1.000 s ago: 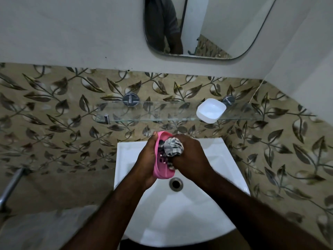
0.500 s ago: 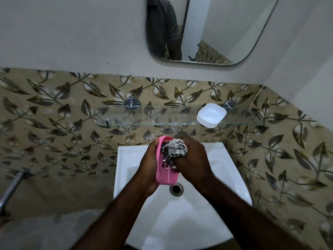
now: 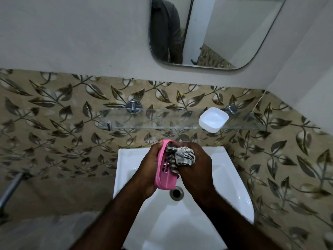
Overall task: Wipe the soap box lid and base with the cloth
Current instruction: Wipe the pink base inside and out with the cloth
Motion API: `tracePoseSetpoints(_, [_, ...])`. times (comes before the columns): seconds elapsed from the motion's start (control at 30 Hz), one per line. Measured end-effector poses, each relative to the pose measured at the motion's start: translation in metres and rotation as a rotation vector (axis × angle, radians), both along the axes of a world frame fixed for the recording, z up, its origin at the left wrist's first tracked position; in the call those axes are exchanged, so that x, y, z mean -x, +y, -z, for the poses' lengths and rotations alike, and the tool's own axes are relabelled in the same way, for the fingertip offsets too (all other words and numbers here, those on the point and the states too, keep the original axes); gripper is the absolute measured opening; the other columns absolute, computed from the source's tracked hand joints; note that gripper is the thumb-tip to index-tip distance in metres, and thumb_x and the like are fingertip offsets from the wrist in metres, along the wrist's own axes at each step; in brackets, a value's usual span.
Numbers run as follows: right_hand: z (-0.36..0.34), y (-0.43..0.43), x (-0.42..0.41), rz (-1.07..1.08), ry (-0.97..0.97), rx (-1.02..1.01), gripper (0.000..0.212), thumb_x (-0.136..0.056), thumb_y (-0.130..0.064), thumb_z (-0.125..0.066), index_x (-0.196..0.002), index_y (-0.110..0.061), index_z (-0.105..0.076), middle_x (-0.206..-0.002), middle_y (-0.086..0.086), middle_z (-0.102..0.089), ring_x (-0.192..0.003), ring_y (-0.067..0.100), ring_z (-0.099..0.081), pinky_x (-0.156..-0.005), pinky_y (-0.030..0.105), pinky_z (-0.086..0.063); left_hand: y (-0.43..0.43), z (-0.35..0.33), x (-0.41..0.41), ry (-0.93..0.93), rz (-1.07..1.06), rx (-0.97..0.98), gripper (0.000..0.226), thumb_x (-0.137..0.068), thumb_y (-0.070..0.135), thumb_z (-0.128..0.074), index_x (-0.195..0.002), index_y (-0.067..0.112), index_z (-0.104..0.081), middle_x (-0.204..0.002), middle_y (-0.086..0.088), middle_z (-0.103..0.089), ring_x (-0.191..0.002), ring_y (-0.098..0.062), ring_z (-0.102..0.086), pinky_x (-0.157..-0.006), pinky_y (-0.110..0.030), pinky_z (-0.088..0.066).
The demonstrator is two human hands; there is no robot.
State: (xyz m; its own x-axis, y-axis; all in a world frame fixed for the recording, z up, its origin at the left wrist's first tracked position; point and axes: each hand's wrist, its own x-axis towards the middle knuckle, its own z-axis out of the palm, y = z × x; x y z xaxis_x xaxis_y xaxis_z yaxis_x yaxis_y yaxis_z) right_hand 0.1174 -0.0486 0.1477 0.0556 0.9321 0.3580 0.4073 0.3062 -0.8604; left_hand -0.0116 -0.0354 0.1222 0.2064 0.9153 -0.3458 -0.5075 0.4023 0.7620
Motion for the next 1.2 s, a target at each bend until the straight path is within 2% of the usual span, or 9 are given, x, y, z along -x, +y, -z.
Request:
tracePoseSetpoints(0.13, [-0.003, 0.009, -0.009, -0.043, -0.313, -0.173, 0.032, -0.064, -0.006, -0.07, -0.093, -0.02, -0.067, -0.087, -0.003, -0.065, -0.081, 0.012, -0.061, -0.069, 0.029, -0.05, -0.005, 0.004, -0.005, 0.001, 0.001, 0.062, 0.048, -0.093, 0.055, -0.043, -0.11, 0.019, -0.07, -0.101, -0.012, -0.076, -0.081, -0.029, -0.069, -0.067, -0.039, -0.058])
tracePoseSetpoints(0.27, [0.001, 0.005, -0.006, -0.121, -0.452, -0.093, 0.025, -0.068, -0.011, -0.067, -0.092, -0.016, -0.068, -0.087, 0.001, -0.066, -0.082, 0.021, -0.062, -0.071, 0.038, -0.05, -0.004, 0.008, -0.01, -0.118, -0.029, 0.037, 0.045, -0.089, 0.047, -0.048, -0.083, 0.017, -0.081, -0.091, -0.008, -0.078, -0.075, -0.019, -0.074, -0.058, -0.027, -0.058])
tracePoseSetpoints(0.33, [0.001, 0.002, -0.005, -0.21, -0.328, 0.118, 0.021, -0.071, -0.006, -0.068, -0.085, -0.021, -0.067, -0.081, -0.001, -0.069, -0.076, 0.02, -0.066, -0.069, 0.037, -0.055, -0.003, 0.01, -0.009, -0.143, -0.042, 0.052, 0.05, -0.091, 0.047, -0.045, -0.076, 0.017, -0.081, -0.085, -0.008, -0.078, -0.071, -0.019, -0.075, -0.054, -0.027, -0.057])
tracePoseSetpoints(0.43, [-0.002, -0.001, -0.008, -0.431, 0.122, 0.466, 0.014, -0.08, 0.0, -0.067, -0.076, -0.013, -0.065, -0.067, 0.002, -0.07, -0.058, 0.019, -0.068, -0.052, 0.029, -0.055, -0.003, 0.006, -0.003, -0.125, -0.05, 0.051, 0.047, -0.081, 0.051, -0.054, -0.08, 0.012, -0.081, -0.088, -0.014, -0.077, -0.074, -0.026, -0.075, -0.055, -0.031, -0.058])
tracePoseSetpoints(0.6, [-0.003, -0.002, -0.008, -0.334, 0.599, 0.522, 0.017, -0.088, -0.003, -0.066, -0.103, -0.009, -0.072, -0.099, 0.022, -0.074, -0.09, 0.041, -0.071, -0.076, 0.051, -0.059, 0.004, -0.002, -0.001, 0.149, -0.297, -0.114, 0.075, -0.064, 0.046, -0.081, -0.131, 0.026, -0.054, -0.116, -0.01, -0.069, -0.091, -0.022, -0.07, -0.06, -0.031, -0.056])
tracePoseSetpoints(0.77, [0.0, -0.002, -0.01, -0.266, 0.45, 0.383, 0.029, -0.074, -0.001, -0.081, -0.094, -0.018, -0.07, -0.092, 0.009, -0.076, -0.085, 0.025, -0.073, -0.076, 0.042, -0.06, 0.004, 0.004, 0.001, 0.451, -0.42, -0.259, 0.1, -0.045, 0.056, -0.085, -0.133, 0.038, -0.042, -0.133, -0.001, -0.053, -0.114, -0.021, -0.06, -0.091, -0.042, -0.055])
tracePoseSetpoints(0.9, [0.006, 0.001, -0.013, -0.115, 0.342, 0.301, 0.031, -0.071, -0.003, -0.082, -0.088, -0.023, -0.066, -0.076, -0.001, -0.071, -0.062, 0.01, -0.062, -0.058, 0.03, -0.05, 0.002, 0.008, 0.0, 0.551, -0.38, -0.302, 0.11, -0.044, 0.06, -0.083, -0.14, 0.031, -0.04, -0.136, 0.0, -0.052, -0.118, -0.02, -0.057, -0.093, -0.041, -0.054])
tracePoseSetpoints(1.1, [0.009, 0.012, -0.03, -0.27, 0.471, 0.301, 0.03, -0.067, -0.009, -0.083, -0.083, -0.024, -0.062, -0.074, 0.003, -0.064, -0.066, 0.02, -0.056, -0.057, 0.036, -0.048, 0.002, 0.021, 0.02, 0.276, -0.163, -0.378, 0.054, -0.061, 0.033, -0.085, -0.11, 0.014, -0.07, -0.106, -0.012, -0.074, -0.099, -0.028, -0.07, -0.076, -0.03, -0.056])
tracePoseSetpoints(1.2, [0.015, 0.015, -0.032, -0.273, 0.419, 0.315, 0.03, -0.069, -0.011, -0.082, -0.087, -0.02, -0.061, -0.082, 0.005, -0.067, -0.076, 0.02, -0.061, -0.063, 0.033, -0.053, 0.002, 0.023, 0.022, 0.315, -0.131, -0.423, 0.049, -0.065, 0.033, -0.084, -0.11, 0.019, -0.071, -0.107, -0.011, -0.075, -0.098, -0.027, -0.071, -0.077, -0.032, -0.057])
